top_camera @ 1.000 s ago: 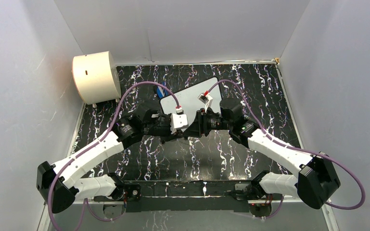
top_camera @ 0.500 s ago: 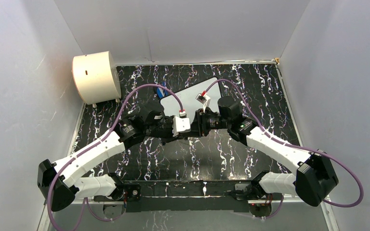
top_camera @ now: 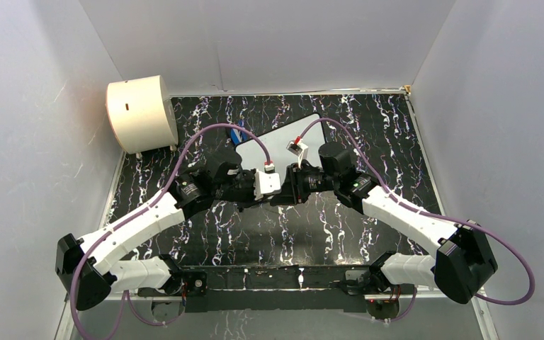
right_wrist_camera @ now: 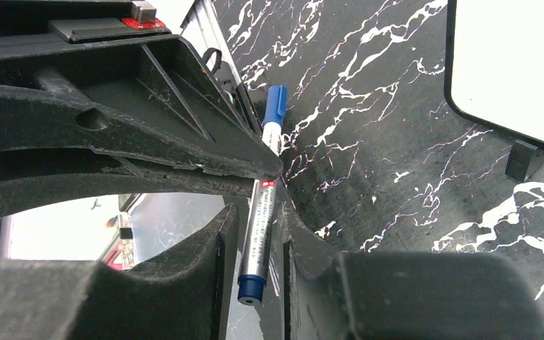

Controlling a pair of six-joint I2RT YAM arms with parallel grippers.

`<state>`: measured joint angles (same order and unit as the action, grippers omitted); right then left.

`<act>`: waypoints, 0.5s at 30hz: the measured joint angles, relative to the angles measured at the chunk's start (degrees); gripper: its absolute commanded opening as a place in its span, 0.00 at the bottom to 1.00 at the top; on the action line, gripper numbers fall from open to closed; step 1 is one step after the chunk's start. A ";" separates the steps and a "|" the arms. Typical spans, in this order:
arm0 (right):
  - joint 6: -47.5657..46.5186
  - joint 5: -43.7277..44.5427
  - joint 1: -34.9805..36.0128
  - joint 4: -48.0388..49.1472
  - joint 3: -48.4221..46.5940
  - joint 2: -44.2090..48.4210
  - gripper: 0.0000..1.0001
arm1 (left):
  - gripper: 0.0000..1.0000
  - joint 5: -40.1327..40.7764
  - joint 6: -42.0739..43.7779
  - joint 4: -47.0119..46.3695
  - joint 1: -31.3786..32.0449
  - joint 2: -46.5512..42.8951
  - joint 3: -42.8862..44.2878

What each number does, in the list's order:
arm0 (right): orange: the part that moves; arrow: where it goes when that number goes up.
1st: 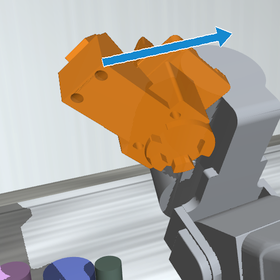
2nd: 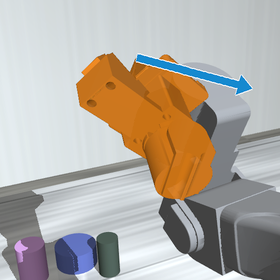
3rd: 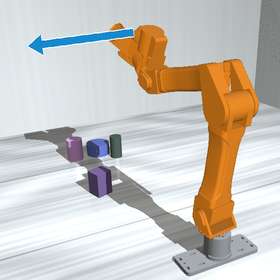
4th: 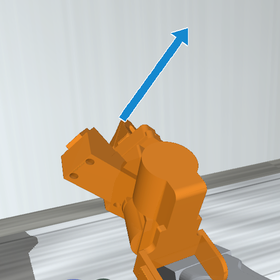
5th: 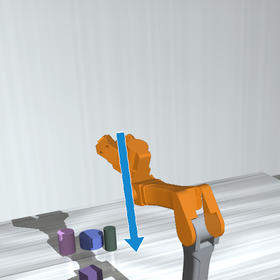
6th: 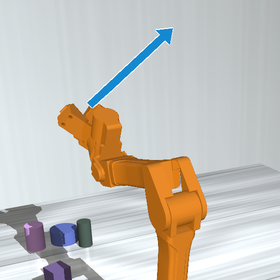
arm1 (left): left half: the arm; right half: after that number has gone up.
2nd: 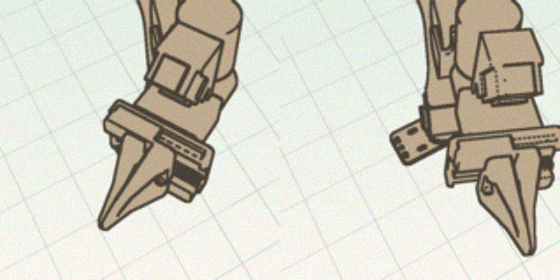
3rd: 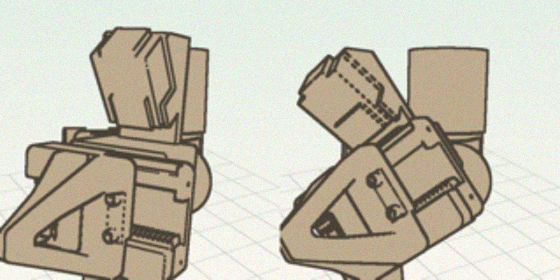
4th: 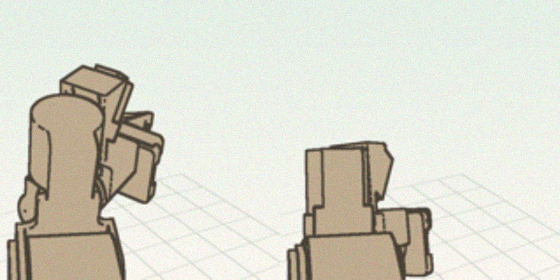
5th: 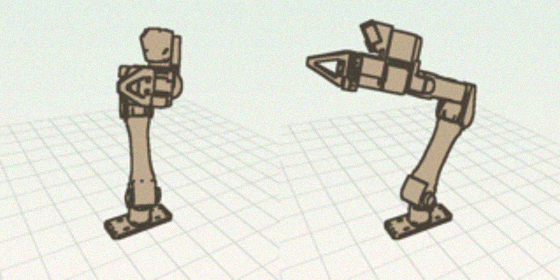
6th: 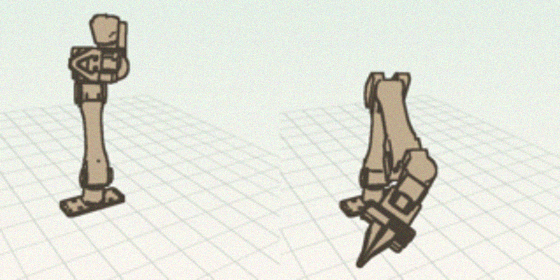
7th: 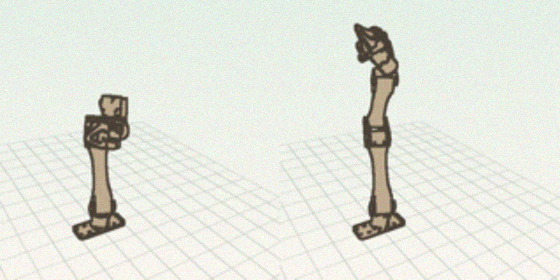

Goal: Write a sentence on the whiteboard
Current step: Open the pen cap.

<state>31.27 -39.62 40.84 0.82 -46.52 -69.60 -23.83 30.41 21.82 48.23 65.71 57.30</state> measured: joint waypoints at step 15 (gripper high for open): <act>0.13 0.39 0.00 -0.39 -0.22 -0.22 0.18 | 0.00 -0.81 0.04 0.04 0.76 0.57 0.00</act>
<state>31.40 -39.22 40.84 0.43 -46.74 -69.82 -24.64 30.46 21.87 48.99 66.28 57.30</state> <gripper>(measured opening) 0.254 0.101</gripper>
